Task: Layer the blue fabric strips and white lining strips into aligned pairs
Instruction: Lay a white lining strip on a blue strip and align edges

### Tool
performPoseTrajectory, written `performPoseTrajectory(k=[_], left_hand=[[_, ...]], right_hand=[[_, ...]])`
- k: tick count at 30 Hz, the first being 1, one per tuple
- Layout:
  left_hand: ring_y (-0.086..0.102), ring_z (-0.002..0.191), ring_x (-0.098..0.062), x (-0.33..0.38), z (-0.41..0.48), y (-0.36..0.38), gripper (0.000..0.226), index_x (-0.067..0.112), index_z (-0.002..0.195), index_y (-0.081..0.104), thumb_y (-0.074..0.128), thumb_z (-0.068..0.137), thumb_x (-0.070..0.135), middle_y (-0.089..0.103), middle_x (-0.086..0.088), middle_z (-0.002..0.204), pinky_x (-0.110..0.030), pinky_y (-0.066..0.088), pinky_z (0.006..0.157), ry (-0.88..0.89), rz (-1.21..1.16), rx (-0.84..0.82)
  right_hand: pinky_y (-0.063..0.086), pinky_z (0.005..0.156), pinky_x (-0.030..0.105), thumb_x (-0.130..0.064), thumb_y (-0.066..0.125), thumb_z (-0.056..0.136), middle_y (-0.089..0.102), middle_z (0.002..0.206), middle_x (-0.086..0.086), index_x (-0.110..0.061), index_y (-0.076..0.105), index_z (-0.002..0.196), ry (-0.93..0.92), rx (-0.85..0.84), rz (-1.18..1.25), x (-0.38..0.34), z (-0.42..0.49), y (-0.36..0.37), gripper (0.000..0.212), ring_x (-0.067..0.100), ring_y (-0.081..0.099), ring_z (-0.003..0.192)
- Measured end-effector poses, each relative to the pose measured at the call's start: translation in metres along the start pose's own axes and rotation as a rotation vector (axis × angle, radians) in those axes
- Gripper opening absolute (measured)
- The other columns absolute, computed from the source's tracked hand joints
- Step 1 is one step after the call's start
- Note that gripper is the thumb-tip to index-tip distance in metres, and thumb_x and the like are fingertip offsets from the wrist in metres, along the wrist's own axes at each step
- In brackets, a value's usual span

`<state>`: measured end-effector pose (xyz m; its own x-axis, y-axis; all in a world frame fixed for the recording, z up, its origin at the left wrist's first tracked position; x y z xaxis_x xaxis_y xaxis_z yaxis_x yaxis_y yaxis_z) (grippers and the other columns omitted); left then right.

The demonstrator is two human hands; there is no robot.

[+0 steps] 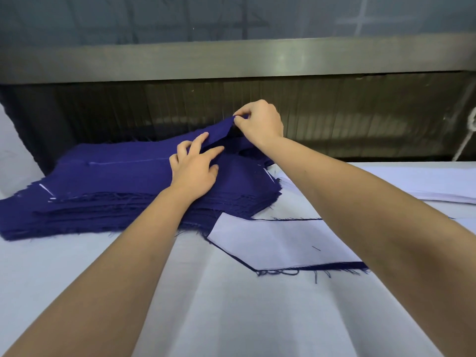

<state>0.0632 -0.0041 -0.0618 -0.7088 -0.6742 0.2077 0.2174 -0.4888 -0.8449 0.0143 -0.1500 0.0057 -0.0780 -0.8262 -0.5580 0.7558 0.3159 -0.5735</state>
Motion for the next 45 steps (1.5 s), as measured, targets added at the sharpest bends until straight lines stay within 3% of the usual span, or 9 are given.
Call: performPoseTrajectory(k=[5,9,16,20,24,29,33,40,45], left_hand=[[0.007,0.137,-0.027,0.000,0.001,-0.002,0.062,0.032,0.144,0.026,0.054,0.089,0.037,0.005,0.002,0.157,-0.045,0.015,0.105,-0.073,0.039,-0.016],[0.008,0.137,-0.029,-0.006,0.002,-0.009,0.058,0.022,0.140,0.033,0.054,0.089,0.041,0.007,0.002,0.156,-0.047,0.014,0.105,-0.183,0.042,0.015],[0.012,0.134,-0.025,-0.023,0.004,-0.013,0.050,0.016,0.133,0.043,0.056,0.089,0.038,0.021,0.006,0.150,-0.046,0.020,0.101,-0.257,-0.023,0.026],[0.013,0.135,-0.019,-0.021,0.003,-0.012,0.045,0.021,0.131,0.050,0.058,0.088,0.034,0.025,0.010,0.149,-0.044,0.022,0.098,-0.189,-0.078,0.025],[0.019,0.132,-0.020,-0.019,0.001,-0.013,0.045,0.020,0.133,0.049,0.056,0.090,0.031,0.034,0.011,0.144,-0.042,0.025,0.095,-0.142,-0.081,0.031],[0.024,0.134,-0.021,-0.008,-0.003,-0.015,0.044,0.016,0.134,0.048,0.055,0.092,0.024,0.038,0.003,0.143,-0.050,0.032,0.098,-0.037,-0.078,-0.001],[0.030,0.132,-0.026,0.005,-0.007,-0.014,0.044,0.011,0.135,0.048,0.055,0.092,0.020,0.040,-0.002,0.143,-0.043,0.030,0.105,0.102,-0.065,-0.044],[0.036,0.128,-0.024,0.039,-0.020,-0.026,0.045,0.012,0.135,0.049,0.056,0.091,0.015,0.041,0.002,0.143,-0.032,0.025,0.108,0.352,-0.064,-0.059],[0.038,0.125,-0.021,0.060,-0.043,-0.034,0.046,0.016,0.137,0.046,0.055,0.092,0.018,0.038,0.007,0.145,-0.034,0.031,0.106,0.456,0.007,-0.108]], right_hand=[[0.047,0.073,0.025,-0.021,0.055,0.090,0.070,0.087,0.001,-0.020,0.072,0.099,-0.023,0.005,0.021,-0.001,-0.003,-0.006,0.019,0.017,0.064,0.089],[0.055,0.075,0.033,-0.015,0.052,0.089,0.066,0.060,-0.002,-0.020,0.066,0.086,-0.007,-0.015,0.114,0.003,-0.008,-0.009,0.015,0.011,0.063,0.059],[0.054,0.069,0.026,-0.010,0.049,0.087,0.065,0.059,-0.007,-0.016,0.058,0.080,0.013,-0.027,0.172,0.027,-0.014,-0.027,0.013,0.007,0.063,0.048],[0.052,0.065,0.024,-0.007,0.049,0.087,0.071,0.070,0.002,-0.013,0.058,0.081,-0.015,-0.058,0.208,0.042,-0.021,-0.043,0.012,0.007,0.064,0.050],[0.053,0.061,0.020,-0.007,0.052,0.089,0.069,0.068,-0.002,-0.012,0.060,0.086,-0.029,-0.064,0.218,0.054,-0.035,-0.058,0.010,0.014,0.067,0.056],[0.053,0.055,0.018,-0.007,0.050,0.093,0.067,0.068,-0.007,-0.013,0.058,0.089,0.018,-0.008,0.266,0.074,-0.053,-0.089,0.011,0.007,0.063,0.050],[0.046,0.048,0.012,-0.006,0.049,0.094,0.069,0.071,-0.001,-0.016,0.056,0.088,0.091,0.024,0.331,0.092,-0.072,-0.117,0.013,0.007,0.063,0.049],[0.048,0.051,0.023,-0.006,0.048,0.092,0.071,0.072,0.002,-0.017,0.054,0.079,0.237,0.061,0.404,0.122,-0.105,-0.154,0.018,0.015,0.068,0.060],[0.052,0.052,0.024,-0.026,0.050,0.095,0.072,0.070,0.005,-0.006,0.060,0.081,0.305,0.089,0.465,0.137,-0.127,-0.175,0.026,0.015,0.068,0.063]])
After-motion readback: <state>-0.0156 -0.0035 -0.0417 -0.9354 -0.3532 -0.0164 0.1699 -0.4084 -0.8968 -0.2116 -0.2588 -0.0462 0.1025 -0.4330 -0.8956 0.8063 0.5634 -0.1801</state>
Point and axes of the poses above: each hand's wrist, its own z-axis towards the middle knuckle, its own y-axis out of the palm, x = y × z, the point moved 4 cm from there along z, towards the middle knuckle
